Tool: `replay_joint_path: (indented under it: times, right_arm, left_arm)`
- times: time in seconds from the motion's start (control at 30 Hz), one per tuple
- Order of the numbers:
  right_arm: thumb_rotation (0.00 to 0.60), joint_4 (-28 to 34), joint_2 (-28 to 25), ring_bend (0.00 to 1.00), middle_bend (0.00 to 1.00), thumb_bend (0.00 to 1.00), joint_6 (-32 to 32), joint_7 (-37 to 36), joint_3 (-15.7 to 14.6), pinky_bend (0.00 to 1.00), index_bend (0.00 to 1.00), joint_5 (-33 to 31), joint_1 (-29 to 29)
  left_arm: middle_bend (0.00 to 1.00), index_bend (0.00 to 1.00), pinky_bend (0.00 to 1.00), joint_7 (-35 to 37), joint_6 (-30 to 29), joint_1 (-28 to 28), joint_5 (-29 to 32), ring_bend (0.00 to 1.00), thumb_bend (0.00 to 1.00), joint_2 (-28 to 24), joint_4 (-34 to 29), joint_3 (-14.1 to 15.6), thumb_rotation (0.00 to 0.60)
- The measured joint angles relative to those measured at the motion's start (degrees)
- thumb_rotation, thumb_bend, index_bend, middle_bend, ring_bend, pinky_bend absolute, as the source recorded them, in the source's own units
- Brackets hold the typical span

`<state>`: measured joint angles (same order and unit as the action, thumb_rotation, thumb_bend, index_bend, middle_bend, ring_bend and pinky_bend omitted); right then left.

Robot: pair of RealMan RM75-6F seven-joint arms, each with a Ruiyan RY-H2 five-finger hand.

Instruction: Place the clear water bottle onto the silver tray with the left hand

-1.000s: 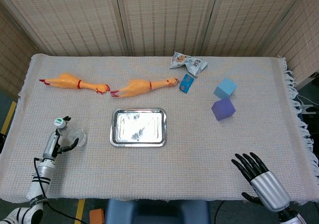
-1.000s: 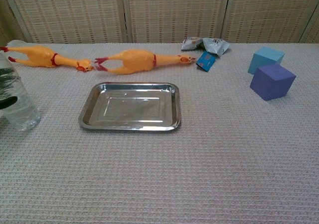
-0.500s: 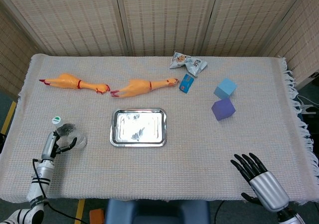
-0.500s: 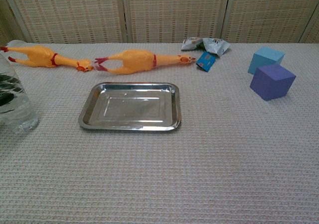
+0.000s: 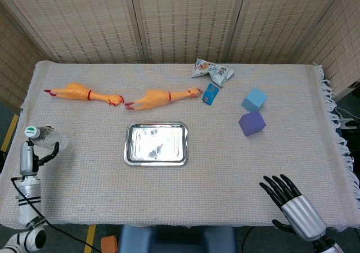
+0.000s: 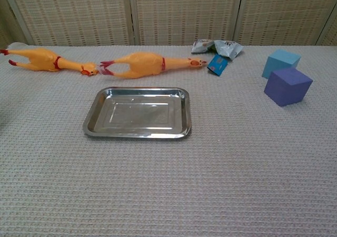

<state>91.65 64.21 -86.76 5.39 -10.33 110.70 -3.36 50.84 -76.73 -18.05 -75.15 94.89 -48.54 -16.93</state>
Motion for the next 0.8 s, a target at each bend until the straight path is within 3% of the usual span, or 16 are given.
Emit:
replay_joint_path:
  times: [0.17,0.37,0.47,0.53,0.8]
  right_arm:
    - [0.600,0.2,0.1,0.00,0.00,0.01,0.9,0.4,-0.1,0.00,0.00,-0.2,-0.3]
    - [0.600,0.2,-0.3,0.00,0.00,0.01,0.6,-0.3,-0.1,0.00,0.00,-0.2,-0.3]
    - [0.600,0.1,-0.5,0.00,0.00,0.01,0.0,-0.7,-0.3,0.00,0.00,0.2,-0.2]
    - [0.600,0.0,-0.6,0.00,0.00,0.01,-0.5,-0.9,-0.3,0.00,0.00,0.5,-0.1]
    - [0.600,0.1,-0.2,0.00,0.00,0.01,0.8,0.0,-0.3,0.00,0.00,0.2,-0.3]
  left_arm:
    - [0.55,0.49,0.51,2.3,-0.3,1.0,-2.2,0.37,0.66,-1.2,-3.8,2.2,0.600]
    - [0.55,0.49,0.51,2.4,-2.0,1.8,-12.1,0.36,0.65,-2.6,-23.1,9.0,0.600]
    - [0.54,0.49,0.50,1.1,-2.9,1.7,-13.9,0.36,0.65,-2.5,-27.4,9.4,0.600]
    - [0.54,0.49,0.50,0.2,-2.9,1.6,-13.2,0.36,0.65,-2.3,-27.6,8.6,0.600]
    - [0.54,0.48,0.50,1.1,-1.7,1.3,-7.6,0.35,0.65,-3.6,-17.0,5.4,0.600]
